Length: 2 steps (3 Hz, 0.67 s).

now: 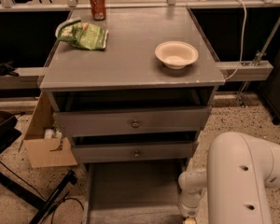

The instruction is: Open bottom drawer

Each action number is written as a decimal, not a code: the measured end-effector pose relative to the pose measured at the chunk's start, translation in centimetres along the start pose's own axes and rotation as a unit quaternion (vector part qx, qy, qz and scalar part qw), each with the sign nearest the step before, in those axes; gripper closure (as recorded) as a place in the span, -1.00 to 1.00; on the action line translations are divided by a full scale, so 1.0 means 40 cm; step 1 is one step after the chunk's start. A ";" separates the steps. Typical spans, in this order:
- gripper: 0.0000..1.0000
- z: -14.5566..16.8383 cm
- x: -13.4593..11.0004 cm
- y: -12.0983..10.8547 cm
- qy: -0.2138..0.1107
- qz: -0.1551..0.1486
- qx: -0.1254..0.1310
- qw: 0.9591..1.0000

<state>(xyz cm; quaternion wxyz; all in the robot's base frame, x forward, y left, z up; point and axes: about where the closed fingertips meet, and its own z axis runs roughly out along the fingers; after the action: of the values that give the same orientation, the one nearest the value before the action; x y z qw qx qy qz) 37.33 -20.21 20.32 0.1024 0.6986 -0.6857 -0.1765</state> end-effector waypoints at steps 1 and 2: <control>-1.00 -0.085 0.020 0.052 -0.005 0.013 0.027 1.000; -1.00 -0.245 0.022 0.269 0.025 0.034 -0.003 0.999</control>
Offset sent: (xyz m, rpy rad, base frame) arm -0.0024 -0.0670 0.3313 -0.1917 -0.2220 -0.0401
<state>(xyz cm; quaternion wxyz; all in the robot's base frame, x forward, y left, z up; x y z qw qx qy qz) 31.19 -22.46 33.34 0.1274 0.6789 -0.7057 -0.1575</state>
